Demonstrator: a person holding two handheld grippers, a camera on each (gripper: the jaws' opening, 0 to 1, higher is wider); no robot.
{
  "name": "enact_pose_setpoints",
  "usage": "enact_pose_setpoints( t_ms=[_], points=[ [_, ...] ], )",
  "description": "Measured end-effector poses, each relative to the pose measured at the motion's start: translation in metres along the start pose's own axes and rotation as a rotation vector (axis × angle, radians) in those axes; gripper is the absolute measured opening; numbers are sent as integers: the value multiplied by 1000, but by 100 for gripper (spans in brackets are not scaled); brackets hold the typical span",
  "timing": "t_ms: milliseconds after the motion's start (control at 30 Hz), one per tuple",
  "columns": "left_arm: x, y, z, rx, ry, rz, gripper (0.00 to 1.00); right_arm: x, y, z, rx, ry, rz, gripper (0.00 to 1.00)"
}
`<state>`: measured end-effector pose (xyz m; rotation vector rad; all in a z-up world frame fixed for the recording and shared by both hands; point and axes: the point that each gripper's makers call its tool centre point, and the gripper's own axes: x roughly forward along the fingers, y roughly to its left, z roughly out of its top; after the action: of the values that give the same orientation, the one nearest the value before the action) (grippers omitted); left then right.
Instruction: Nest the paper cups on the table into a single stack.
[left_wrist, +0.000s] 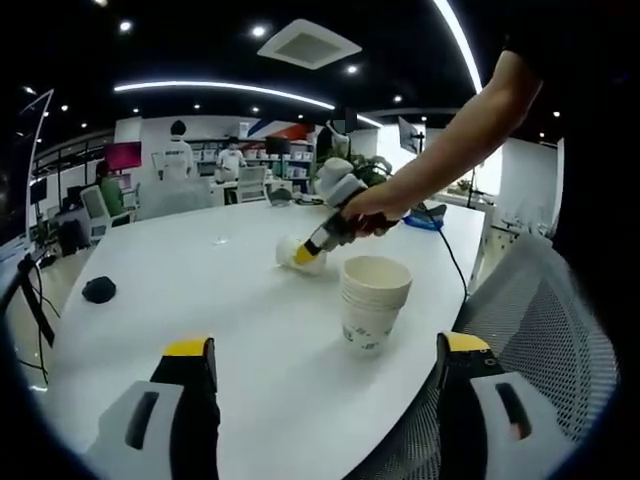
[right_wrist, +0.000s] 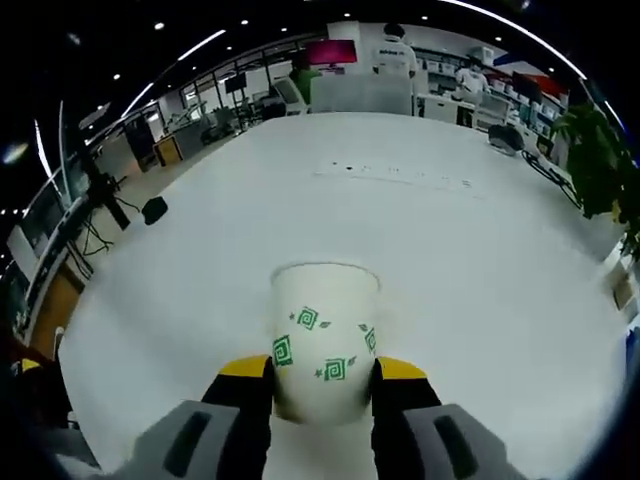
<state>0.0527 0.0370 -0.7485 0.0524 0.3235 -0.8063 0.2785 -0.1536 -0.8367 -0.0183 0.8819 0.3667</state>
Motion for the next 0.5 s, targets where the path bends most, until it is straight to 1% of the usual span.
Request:
enact_pose_setpoints(
  t_ms=[167,500],
  points=[
    [0,0,0,-2,1,2,90,-1,-1,-1,14,-4,5,38],
    [1,0,0,-9,4,0,90,-16,5,4,10,-52,17,37]
  ],
)
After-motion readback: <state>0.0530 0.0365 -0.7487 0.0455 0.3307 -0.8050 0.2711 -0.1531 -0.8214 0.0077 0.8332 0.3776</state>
